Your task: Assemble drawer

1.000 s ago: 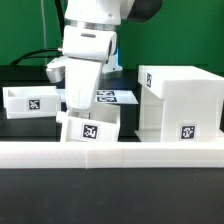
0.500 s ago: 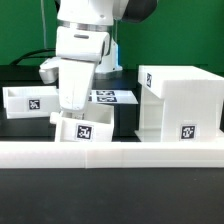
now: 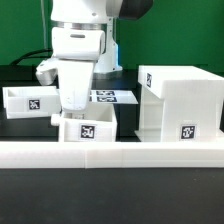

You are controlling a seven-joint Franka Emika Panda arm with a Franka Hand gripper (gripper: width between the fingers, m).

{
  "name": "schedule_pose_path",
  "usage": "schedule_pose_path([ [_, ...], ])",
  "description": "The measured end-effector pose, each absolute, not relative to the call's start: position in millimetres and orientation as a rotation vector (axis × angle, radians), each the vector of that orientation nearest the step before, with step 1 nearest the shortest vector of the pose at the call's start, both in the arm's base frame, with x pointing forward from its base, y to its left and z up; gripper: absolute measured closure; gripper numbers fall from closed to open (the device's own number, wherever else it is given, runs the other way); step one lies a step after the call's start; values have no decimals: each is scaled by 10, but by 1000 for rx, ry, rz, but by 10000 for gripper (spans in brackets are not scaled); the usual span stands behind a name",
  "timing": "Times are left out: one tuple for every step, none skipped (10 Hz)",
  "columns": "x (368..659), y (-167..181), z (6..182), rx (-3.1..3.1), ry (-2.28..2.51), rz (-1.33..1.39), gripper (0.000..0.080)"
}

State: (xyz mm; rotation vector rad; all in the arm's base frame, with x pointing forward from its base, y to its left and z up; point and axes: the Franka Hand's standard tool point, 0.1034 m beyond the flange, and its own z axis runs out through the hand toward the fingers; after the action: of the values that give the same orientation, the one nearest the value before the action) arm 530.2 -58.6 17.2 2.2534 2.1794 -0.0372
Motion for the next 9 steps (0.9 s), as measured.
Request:
schedule_pose_path([
  [5314, -549, 165, 2236, 2194, -41, 758],
  [5316, -568, 162, 2235, 2184, -29, 758],
  [5313, -571, 152, 2228, 2176, -10, 758],
  [5305, -570, 147, 2231, 2178, -15, 758],
  [5304, -565, 143, 2229, 2180, -15, 758],
  [5304, -529, 127, 2220, 2191, -17, 758],
  [5324, -470, 125, 2208, 2202, -15, 758],
  [5343, -410, 120, 2199, 2210, -14, 758],
  [5367, -356, 116, 2213, 2195, -13, 758],
])
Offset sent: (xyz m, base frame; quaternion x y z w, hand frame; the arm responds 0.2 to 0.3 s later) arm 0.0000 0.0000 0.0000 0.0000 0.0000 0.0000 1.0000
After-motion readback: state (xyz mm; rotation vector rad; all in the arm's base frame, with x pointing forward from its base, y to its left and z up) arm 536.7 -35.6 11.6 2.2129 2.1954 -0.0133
